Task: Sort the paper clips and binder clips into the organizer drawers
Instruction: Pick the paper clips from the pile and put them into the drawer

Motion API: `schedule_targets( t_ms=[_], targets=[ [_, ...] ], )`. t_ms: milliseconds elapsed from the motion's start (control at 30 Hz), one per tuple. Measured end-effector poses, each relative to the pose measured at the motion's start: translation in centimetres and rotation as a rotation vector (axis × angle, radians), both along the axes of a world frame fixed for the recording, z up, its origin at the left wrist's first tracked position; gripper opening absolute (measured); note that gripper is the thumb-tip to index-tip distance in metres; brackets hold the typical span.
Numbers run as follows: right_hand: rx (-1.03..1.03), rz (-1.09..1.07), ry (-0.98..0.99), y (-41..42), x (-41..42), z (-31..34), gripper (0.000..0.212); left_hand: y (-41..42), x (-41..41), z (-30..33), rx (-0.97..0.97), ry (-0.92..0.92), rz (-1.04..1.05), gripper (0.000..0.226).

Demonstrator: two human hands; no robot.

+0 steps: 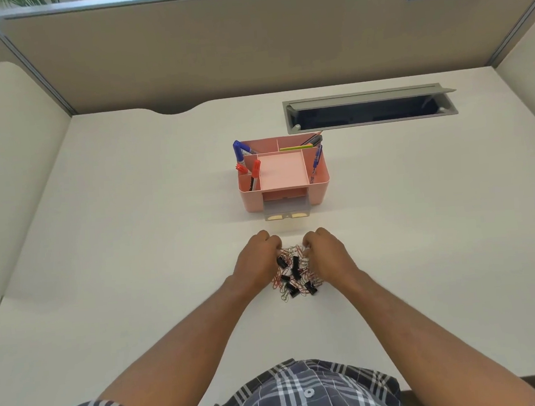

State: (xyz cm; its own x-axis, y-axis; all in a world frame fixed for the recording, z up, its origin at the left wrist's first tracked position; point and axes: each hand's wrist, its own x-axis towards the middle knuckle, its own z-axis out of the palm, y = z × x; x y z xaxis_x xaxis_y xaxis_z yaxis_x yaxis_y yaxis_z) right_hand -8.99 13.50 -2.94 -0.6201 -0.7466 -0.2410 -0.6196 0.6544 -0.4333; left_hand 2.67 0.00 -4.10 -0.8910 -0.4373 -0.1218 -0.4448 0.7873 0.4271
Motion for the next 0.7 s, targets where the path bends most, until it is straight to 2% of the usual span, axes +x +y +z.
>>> schedule_targets(
  t_ms=[100,333,533,700],
  targets=[
    [0.002,0.01,-0.024,0.0,-0.7,0.1,0.018,-0.1,-0.1,-0.2,0.01,-0.004,-0.003,0.009],
    [0.045,0.108,-0.095,1.9,-2.0,0.1,0.038,-0.1,0.3,-0.7,0.0,0.05,-0.017,0.013],
    [-0.016,0.116,-0.04,1.9,-1.7,-0.1,0.02,0.4,0.5,-0.5,-0.005,0.083,0.022,0.018],
    [-0.01,0.154,-0.026,1.7,-1.6,0.3,0.014,0.7,0.6,-0.1,-0.013,0.09,0.038,0.016]
  ],
)
